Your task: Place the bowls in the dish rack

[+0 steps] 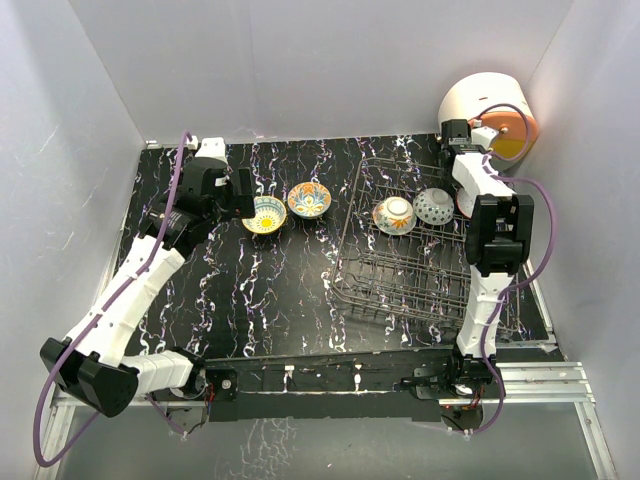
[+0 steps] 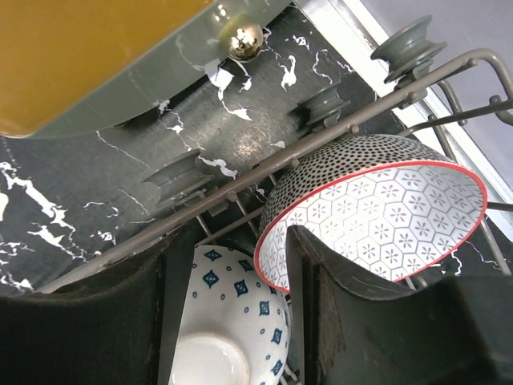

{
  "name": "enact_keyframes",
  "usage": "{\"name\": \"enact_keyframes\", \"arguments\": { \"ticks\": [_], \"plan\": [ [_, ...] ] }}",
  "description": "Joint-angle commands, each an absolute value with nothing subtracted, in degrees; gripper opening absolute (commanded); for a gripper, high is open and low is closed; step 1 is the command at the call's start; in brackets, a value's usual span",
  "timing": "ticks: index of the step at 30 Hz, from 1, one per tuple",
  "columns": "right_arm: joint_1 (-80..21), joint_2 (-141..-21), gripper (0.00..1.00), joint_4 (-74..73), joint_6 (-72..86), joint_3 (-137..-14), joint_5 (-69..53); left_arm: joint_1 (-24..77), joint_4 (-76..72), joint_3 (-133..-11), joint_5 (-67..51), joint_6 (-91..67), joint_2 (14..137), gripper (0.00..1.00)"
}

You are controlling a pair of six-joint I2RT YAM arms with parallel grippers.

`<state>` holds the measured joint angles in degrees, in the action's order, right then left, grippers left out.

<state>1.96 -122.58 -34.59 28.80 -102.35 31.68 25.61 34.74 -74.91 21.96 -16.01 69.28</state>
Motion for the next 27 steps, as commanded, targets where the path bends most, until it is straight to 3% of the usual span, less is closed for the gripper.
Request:
{"name": "enact_keyframes", "arguments": {
  "ticks": [1, 15, 22, 27],
  "plan": [
    [2.54, -123.48, 0.51, -34.66, 29.47, -104.27, 35.03, 25.31, 35.0, -77.19, 23.37, -15.21, 69.27, 0.97],
    [3.84, -123.84, 0.47, -34.64, 29.21, -101.19, 35.21, 25.31, 34.76, -77.36, 22.8, -15.12, 69.85, 0.97],
    [4.03, -124.33, 0.37, -34.63, 28.72, -101.35, 35.26, 25.29, 35.06, -77.7, 22.85, -15.2, 69.82, 0.97],
    [4.14, -122.35, 0.18, -34.14, 28.52, -98.25, 35.11, 25.31, 35.5, -77.78, 22.74, -15.41, 69.66, 0.97]
  ]
}}
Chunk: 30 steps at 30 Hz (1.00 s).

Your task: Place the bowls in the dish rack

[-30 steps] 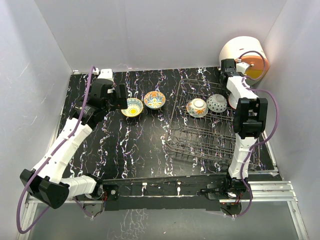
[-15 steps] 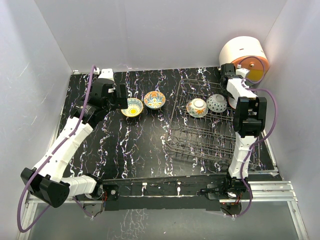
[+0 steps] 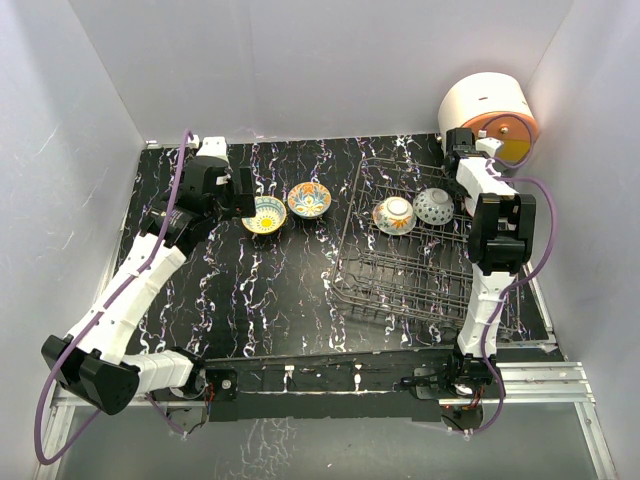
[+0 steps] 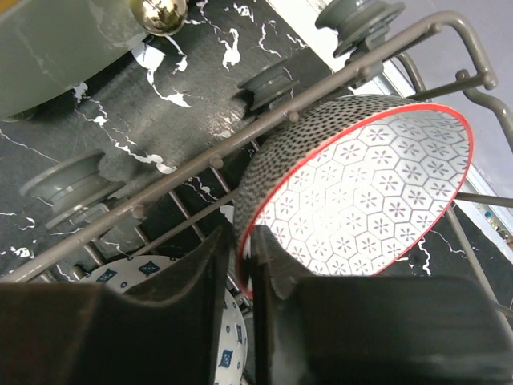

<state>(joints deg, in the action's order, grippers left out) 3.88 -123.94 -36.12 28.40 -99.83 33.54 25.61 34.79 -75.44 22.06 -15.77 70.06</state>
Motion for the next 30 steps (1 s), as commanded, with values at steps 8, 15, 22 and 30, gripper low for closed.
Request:
{"name": "enact_keyframes", "arguments": {
  "ticks": [8, 15, 22, 30],
  "plan": [
    [4.3, -115.87, 0.08, -31.45, 28.75, -90.37, 34.89, 25.31, 35.56, -78.56, 21.56, -16.4, 69.55, 0.97],
    [4.21, -106.73, 0.08, -26.31, 26.68, -83.31, 32.65, 25.31, 36.18, -79.14, 20.48, -17.6, 68.62, 0.97],
    [4.97, -94.95, 0.08, -14.44, 24.85, -75.87, 17.77, 25.31, 36.19, -79.91, 18.89, -19.75, 68.3, 0.97],
    [14.24, -88.6, 0.08, -0.1, 37.28, -63.88, -11.9, 25.33, 37.36, -80.77, 18.19, -20.95, 67.97, 0.97]
  ]
}}
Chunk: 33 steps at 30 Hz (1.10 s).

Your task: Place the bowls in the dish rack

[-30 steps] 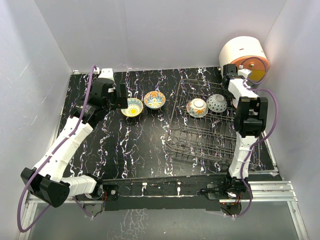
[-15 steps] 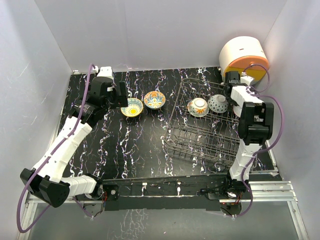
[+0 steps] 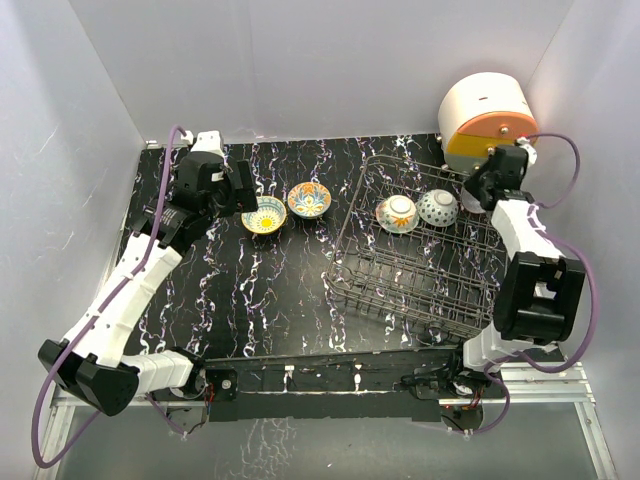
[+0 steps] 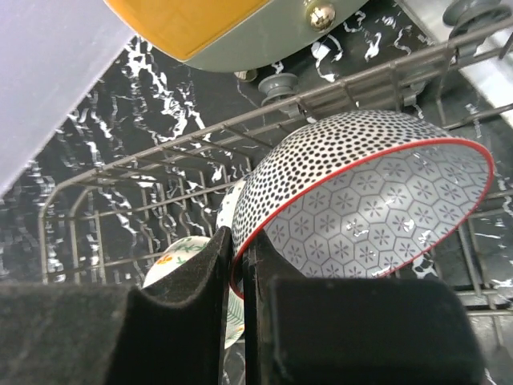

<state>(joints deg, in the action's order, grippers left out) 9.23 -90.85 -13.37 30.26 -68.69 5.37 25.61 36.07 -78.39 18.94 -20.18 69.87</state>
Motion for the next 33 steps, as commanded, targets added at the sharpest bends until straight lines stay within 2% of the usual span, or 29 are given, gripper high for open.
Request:
{"name": "enact_keyframes", "arguments": {
  "ticks": [1, 12, 15, 23, 27, 33],
  "plan": [
    [15.93, -88.32, 0.08, 1.94, 39.36, -61.6, -15.36, 25.32, 37.4, -80.72, 18.25, -20.98, 67.88, 0.97],
    [22.34, -89.12, 0.08, 20.87, 52.13, -49.75, -34.93, 25.31, 37.15, -80.51, 18.24, -21.18, 67.75, 0.97],
    [23.35, -88.88, 0.08, 27.24, 55.42, -47.27, -35.22, 25.31, 37.18, -80.53, 18.3, -21.18, 67.96, 0.97],
    [25.27, -90.19, 0.08, 29.82, 52.86, -50.15, -33.63, 25.31, 36.75, -80.07, 18.05, -21.36, 68.57, 0.97],
    [26.87, -93.66, 0.08, 43.24, 60.12, -45.99, -34.17, 25.36, 36.61, -80.35, 17.52, -21.44, 69.29, 0.97],
    [26.98, -98.86, 0.08, 56.05, 61.94, -43.29, -33.36, 25.31, 37.01, -80.24, 17.48, -21.57, 69.74, 0.97]
  ]
}}
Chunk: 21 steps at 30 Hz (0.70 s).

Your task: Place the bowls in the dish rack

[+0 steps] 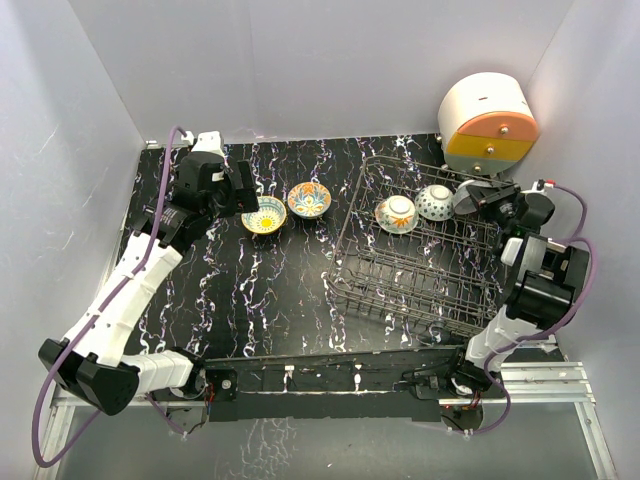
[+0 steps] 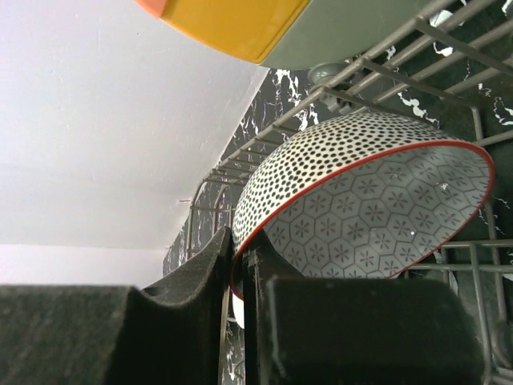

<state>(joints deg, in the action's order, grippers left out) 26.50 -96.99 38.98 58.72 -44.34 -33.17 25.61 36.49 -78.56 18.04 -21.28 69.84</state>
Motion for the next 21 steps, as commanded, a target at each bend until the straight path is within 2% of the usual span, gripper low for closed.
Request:
{"name": "enact_keyframes", "arguments": {
  "ticks": [1, 11, 21],
  "plan": [
    [26.98, -99.53, 0.08, 56.94, 62.04, -43.33, -33.36, 25.31, 37.11, -80.29, 17.41, -21.68, 69.82, 0.97],
    [27.65, -105.16, 0.08, 62.05, 61.17, -39.7, -34.12, 25.31, 37.5, -80.92, 17.59, -21.8, 70.48, 0.97],
    [29.94, -100.51, 0.09, 55.1, 57.7, -33.84, -35.84, 25.32, 37.48, -80.53, 17.27, -22.43, 70.55, 0.97]
  ]
}}
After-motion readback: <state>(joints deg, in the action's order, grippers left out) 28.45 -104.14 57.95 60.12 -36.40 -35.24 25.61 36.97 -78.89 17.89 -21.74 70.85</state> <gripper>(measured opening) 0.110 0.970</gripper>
